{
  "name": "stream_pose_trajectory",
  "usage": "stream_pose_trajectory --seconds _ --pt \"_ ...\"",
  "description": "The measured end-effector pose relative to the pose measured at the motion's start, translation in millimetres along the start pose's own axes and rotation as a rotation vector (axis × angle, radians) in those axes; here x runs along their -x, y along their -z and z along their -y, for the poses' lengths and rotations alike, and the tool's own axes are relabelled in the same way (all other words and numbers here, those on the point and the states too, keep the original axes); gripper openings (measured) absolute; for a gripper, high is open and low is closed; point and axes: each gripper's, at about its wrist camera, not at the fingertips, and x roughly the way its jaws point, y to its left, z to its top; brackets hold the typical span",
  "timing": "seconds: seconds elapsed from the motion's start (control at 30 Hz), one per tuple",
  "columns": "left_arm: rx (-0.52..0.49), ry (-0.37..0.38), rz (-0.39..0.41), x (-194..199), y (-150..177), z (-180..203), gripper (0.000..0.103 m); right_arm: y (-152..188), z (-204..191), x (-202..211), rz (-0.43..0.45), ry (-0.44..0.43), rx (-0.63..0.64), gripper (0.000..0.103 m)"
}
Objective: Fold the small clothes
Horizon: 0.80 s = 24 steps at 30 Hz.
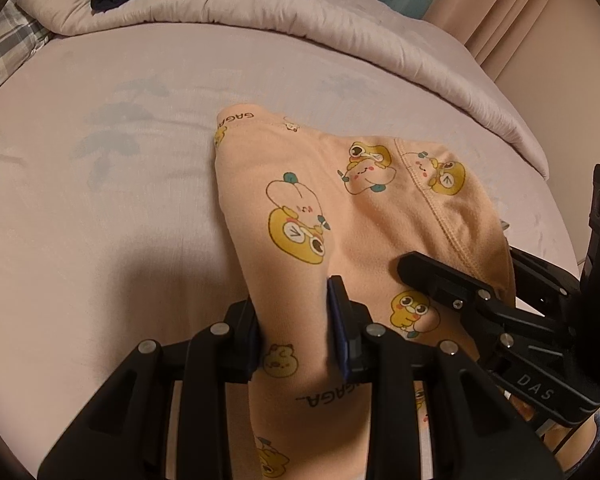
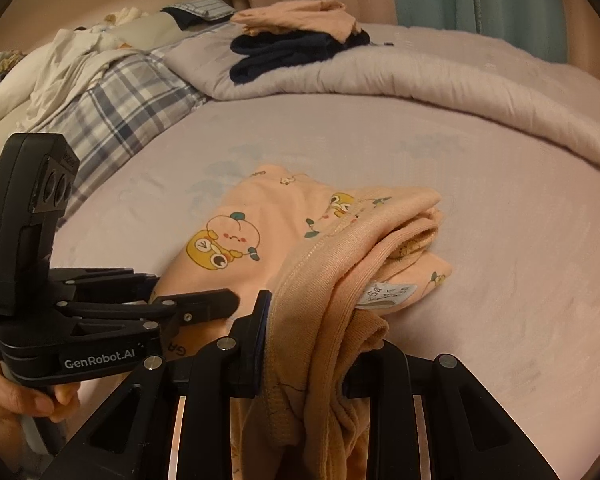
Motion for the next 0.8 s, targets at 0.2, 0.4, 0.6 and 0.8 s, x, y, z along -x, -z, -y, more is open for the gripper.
stream_pose_trajectory --seconds 0.2,0.4,0.6,0.8 --pt "0.004 0.0 -0.005 -5 -2 0 0.031 4 3 -4 -0.016 -0.002 -0.024 0.029" --pt "0.004 -0.005 -0.011 -9 -2 -1 0.033 5 9 -9 -0.032 -0.009 -0.052 0.029" --pt "0.015 -0.009 -0.022 -14 -2 -3 0.038 8 21 -14 -0.056 -0.041 -0.12 0.029" --pt "0.043 -0.011 -0.029 -16 -1 -6 0.05 14 34 -17 -0.074 -0.086 -0.21 0.031"
